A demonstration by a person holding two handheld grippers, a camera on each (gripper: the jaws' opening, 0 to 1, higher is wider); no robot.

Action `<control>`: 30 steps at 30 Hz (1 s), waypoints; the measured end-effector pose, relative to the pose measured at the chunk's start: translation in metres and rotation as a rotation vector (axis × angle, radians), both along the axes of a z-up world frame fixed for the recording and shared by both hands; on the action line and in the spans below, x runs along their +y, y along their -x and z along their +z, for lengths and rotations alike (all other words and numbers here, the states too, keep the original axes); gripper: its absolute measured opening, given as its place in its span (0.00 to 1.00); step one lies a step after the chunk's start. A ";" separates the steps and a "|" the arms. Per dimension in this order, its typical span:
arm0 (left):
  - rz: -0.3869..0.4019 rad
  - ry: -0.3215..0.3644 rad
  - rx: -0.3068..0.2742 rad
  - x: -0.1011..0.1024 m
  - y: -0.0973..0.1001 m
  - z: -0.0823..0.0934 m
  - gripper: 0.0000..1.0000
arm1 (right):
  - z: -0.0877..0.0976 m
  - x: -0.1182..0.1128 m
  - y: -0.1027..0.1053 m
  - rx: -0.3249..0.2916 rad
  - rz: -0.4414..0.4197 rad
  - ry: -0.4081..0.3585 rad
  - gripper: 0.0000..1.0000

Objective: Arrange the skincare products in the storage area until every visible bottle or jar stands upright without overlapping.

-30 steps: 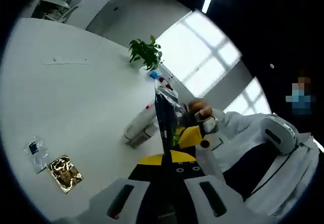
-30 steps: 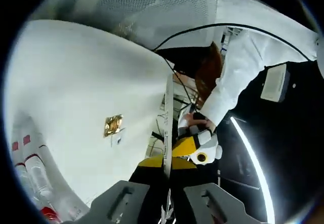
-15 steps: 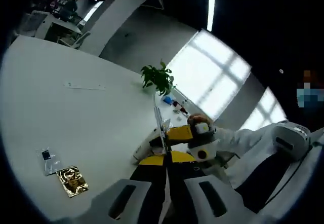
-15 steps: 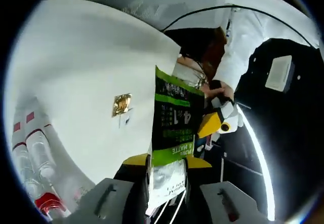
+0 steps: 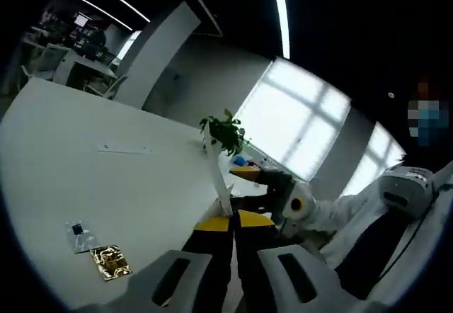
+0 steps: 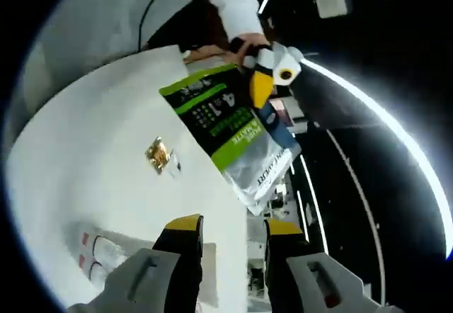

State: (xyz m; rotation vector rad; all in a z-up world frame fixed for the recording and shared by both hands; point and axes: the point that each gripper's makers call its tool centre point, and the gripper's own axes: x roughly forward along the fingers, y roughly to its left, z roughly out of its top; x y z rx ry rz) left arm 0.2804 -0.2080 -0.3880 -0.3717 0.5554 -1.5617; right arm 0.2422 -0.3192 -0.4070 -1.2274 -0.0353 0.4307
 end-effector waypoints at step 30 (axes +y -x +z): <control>-0.072 0.170 -0.040 -0.012 0.060 0.035 0.00 | 0.015 0.024 0.066 0.648 0.062 -1.603 0.41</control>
